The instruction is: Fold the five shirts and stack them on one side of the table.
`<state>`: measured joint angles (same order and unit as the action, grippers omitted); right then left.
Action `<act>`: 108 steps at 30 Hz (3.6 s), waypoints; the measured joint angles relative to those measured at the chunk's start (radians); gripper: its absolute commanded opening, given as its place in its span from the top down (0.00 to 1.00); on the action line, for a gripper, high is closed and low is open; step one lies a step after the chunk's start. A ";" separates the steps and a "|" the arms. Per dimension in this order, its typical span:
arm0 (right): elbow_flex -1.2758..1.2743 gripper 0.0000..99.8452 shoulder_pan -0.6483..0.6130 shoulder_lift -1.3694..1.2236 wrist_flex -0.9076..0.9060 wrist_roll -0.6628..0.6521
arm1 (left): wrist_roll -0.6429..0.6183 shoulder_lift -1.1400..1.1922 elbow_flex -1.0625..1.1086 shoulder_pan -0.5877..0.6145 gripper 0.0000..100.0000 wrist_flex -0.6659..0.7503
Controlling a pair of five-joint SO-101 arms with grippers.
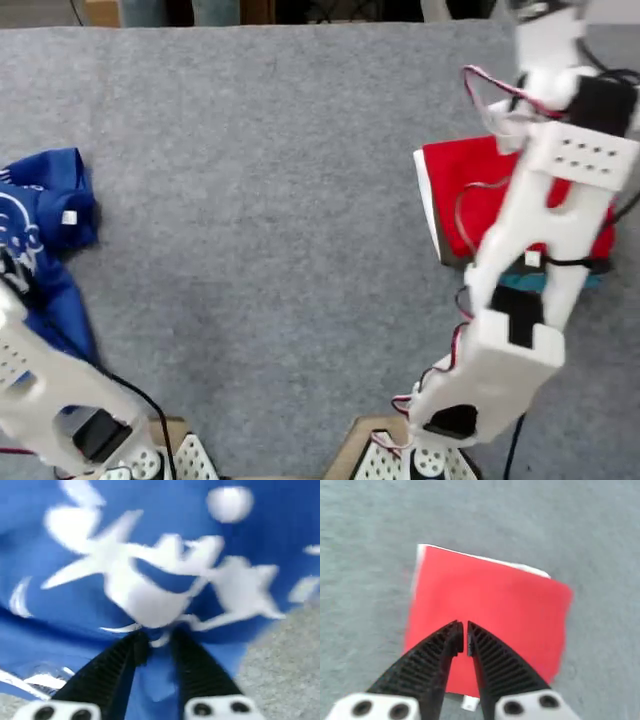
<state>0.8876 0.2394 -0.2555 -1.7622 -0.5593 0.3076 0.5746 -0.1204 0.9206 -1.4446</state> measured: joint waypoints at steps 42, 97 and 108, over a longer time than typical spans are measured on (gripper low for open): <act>-0.494 0.60 -0.792 0.150 0.075 0.114 | -0.207 -0.769 0.496 0.044 0.73 -0.110; -0.466 0.98 -0.532 -0.371 0.181 0.140 | 0.002 -0.545 0.855 0.121 0.97 0.301; -0.657 0.98 -0.367 -0.436 0.192 0.057 | 0.002 -0.537 0.853 0.014 0.97 0.295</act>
<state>0.2309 -0.1274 -0.6912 -1.5704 -0.5025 0.3092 0.0376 0.7327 0.9344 -1.1500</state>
